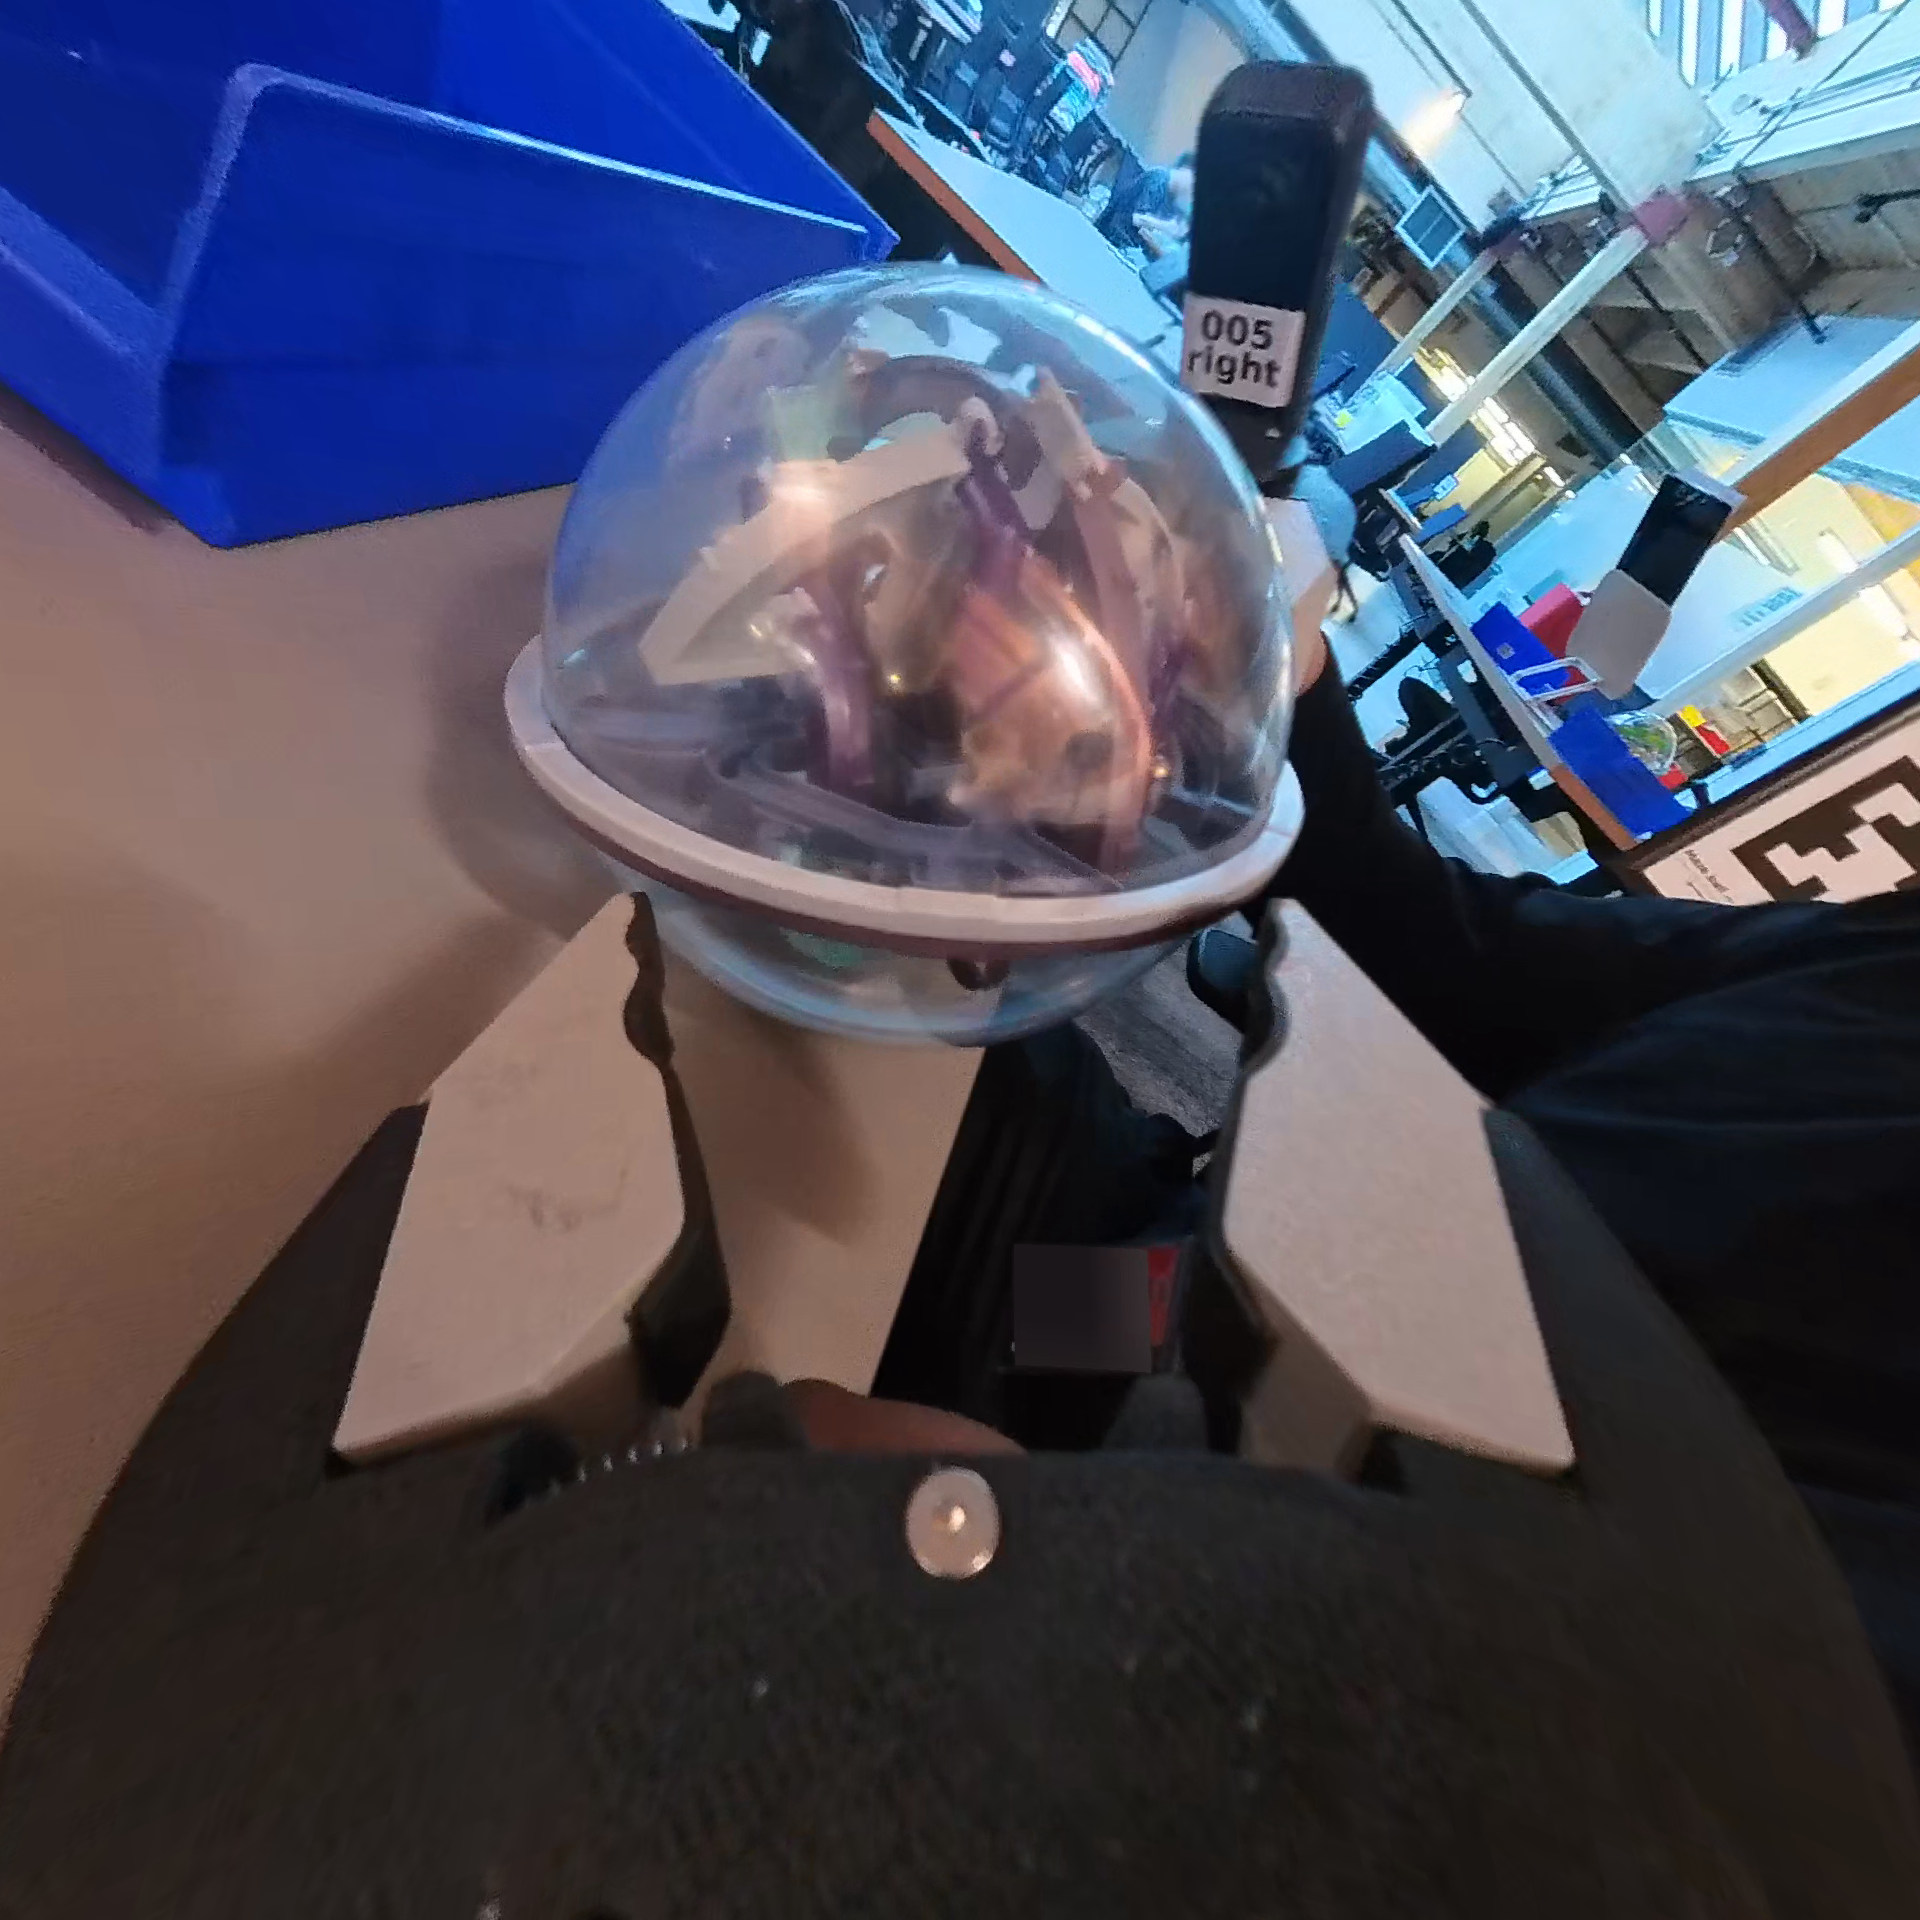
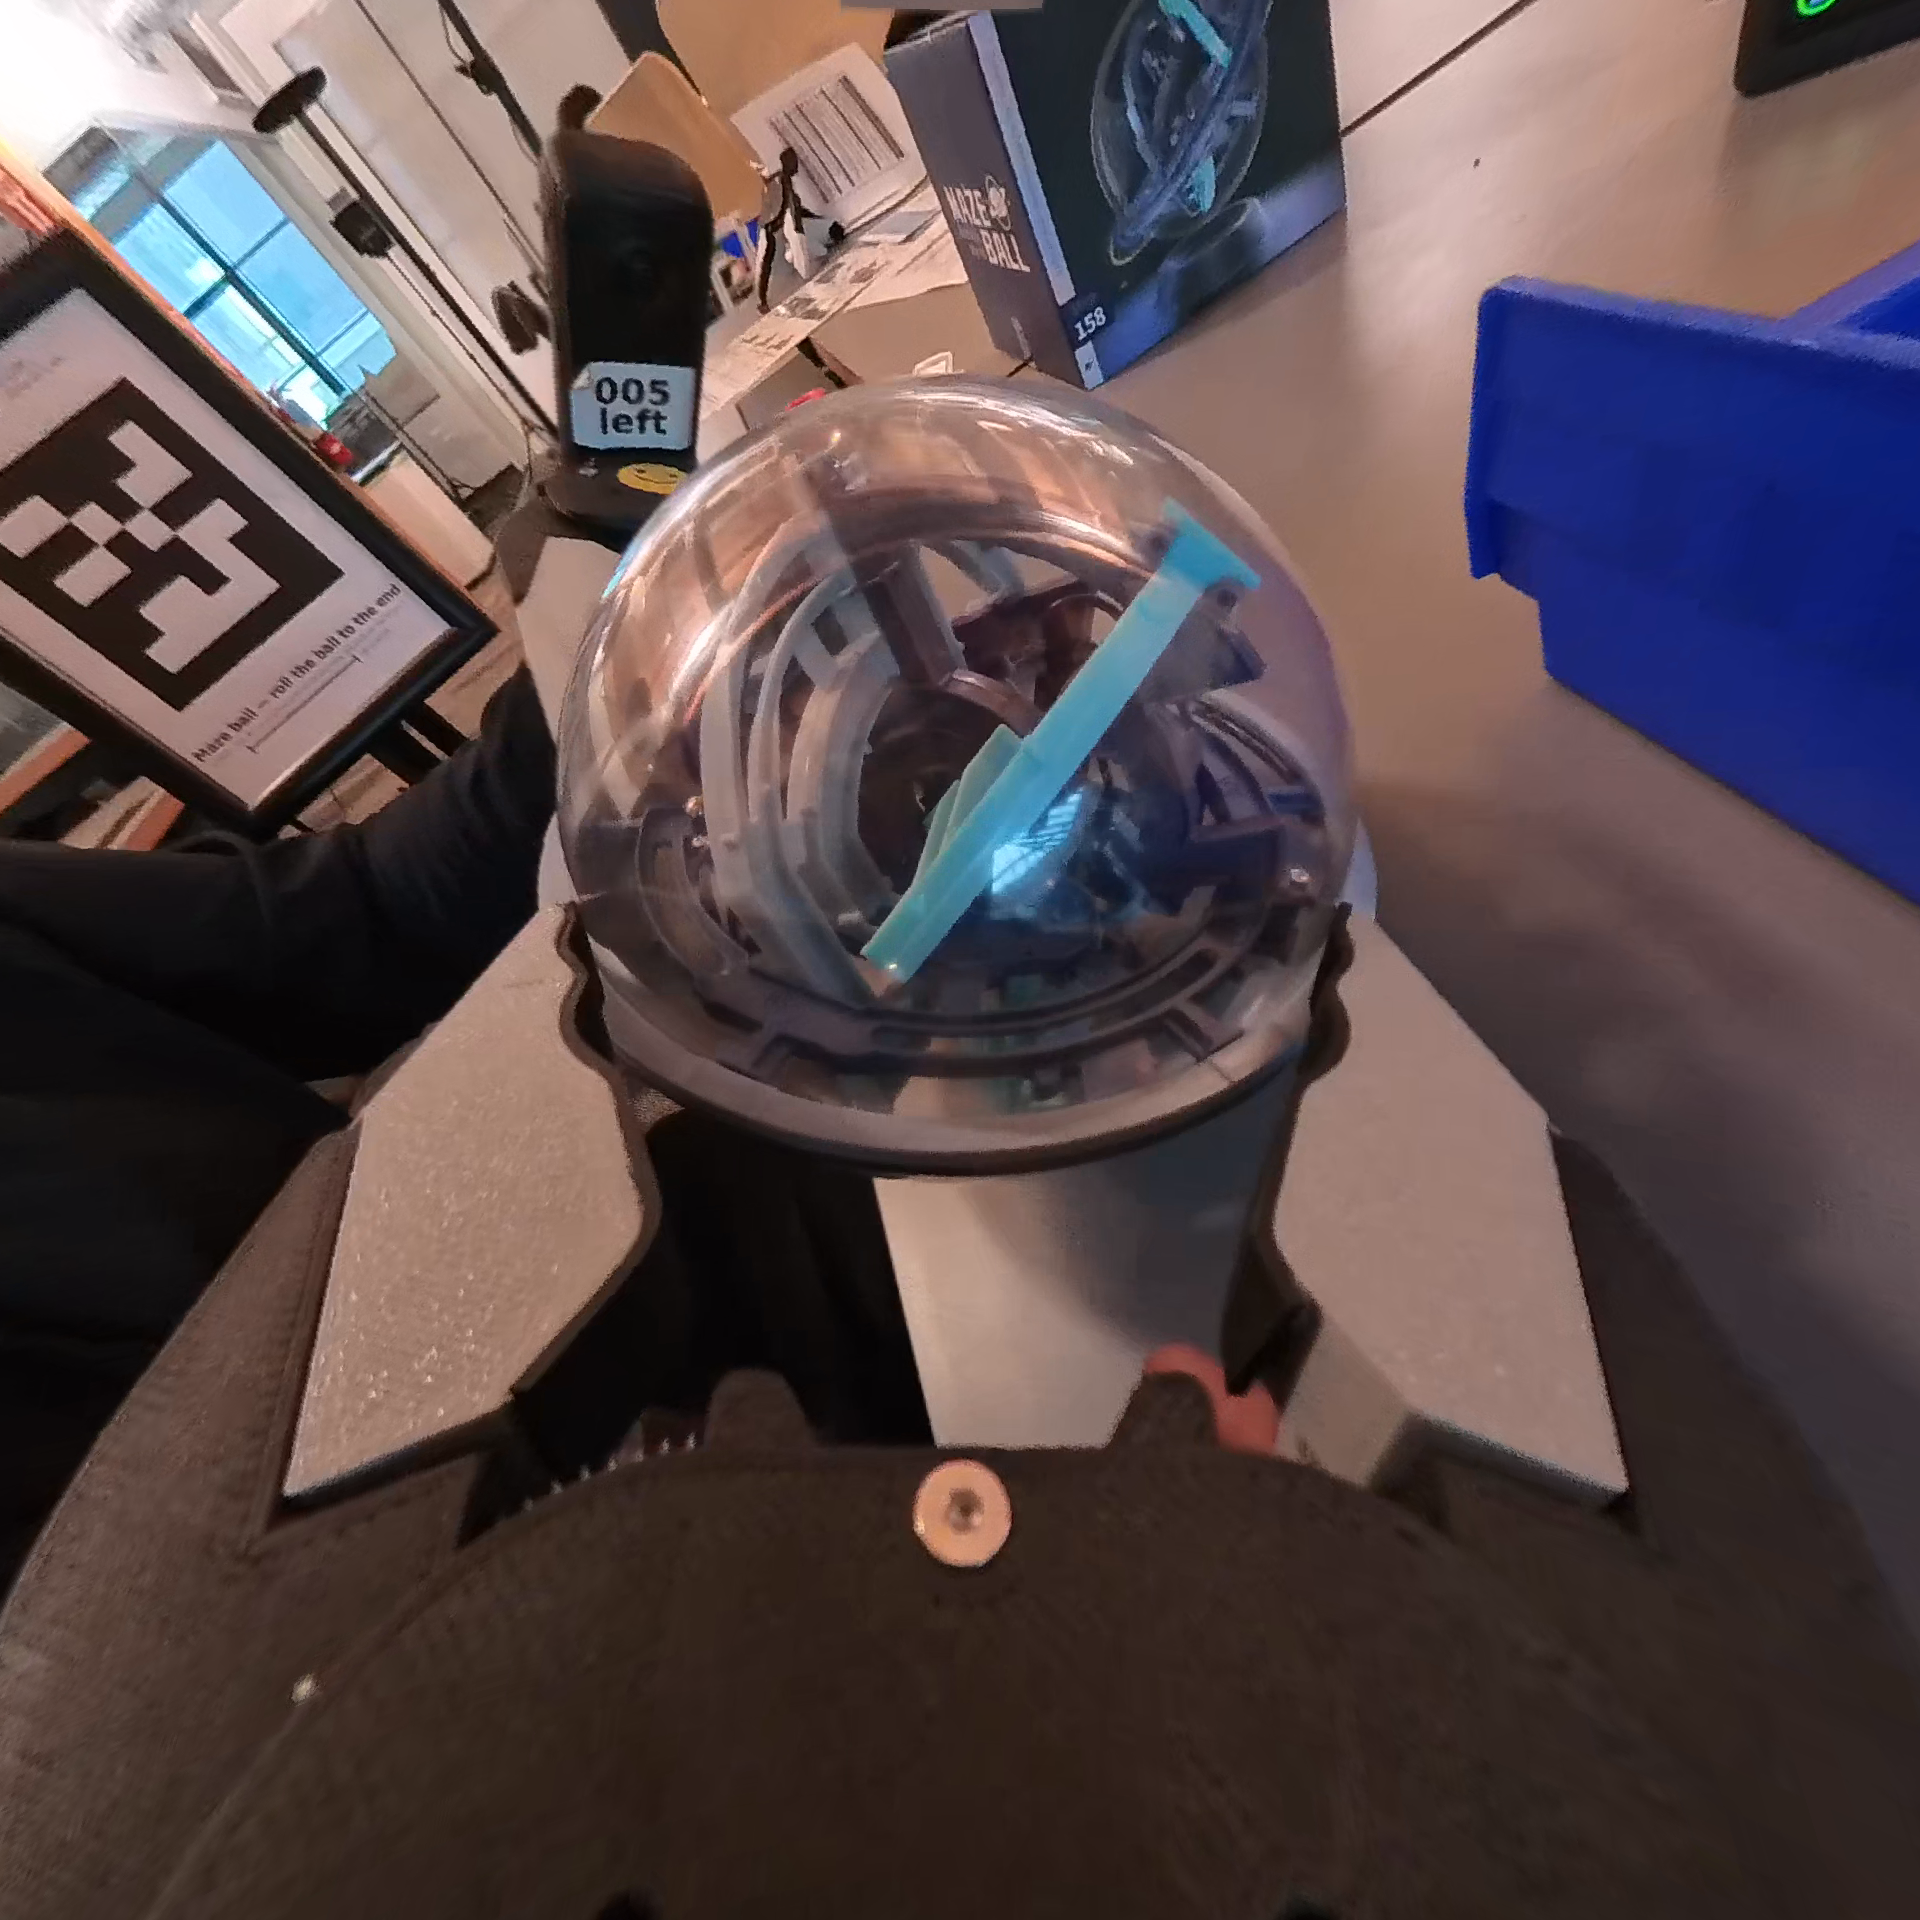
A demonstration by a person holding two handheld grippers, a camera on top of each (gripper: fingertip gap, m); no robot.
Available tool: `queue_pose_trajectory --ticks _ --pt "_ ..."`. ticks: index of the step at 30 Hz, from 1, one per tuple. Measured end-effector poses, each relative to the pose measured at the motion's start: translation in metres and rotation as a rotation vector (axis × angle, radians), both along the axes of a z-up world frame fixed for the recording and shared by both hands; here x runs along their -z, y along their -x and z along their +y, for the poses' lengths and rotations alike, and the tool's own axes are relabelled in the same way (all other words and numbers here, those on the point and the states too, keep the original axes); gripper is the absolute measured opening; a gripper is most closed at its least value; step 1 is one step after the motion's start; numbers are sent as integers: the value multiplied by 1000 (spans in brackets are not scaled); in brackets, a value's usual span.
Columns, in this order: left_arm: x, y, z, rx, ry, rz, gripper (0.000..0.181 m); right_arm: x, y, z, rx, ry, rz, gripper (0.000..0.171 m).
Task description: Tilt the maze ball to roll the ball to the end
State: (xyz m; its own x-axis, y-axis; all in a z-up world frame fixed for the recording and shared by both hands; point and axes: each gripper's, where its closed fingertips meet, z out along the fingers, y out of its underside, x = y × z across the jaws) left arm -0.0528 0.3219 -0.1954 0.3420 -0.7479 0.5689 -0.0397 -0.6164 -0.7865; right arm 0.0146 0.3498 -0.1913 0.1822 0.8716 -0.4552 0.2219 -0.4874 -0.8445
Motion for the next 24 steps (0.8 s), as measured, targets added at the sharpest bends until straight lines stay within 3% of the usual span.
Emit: queue_pose_trajectory --ticks 24 --pt "3 -3 7 22 21 -43 110 -1 -7 5 -26 -58 -50 132"
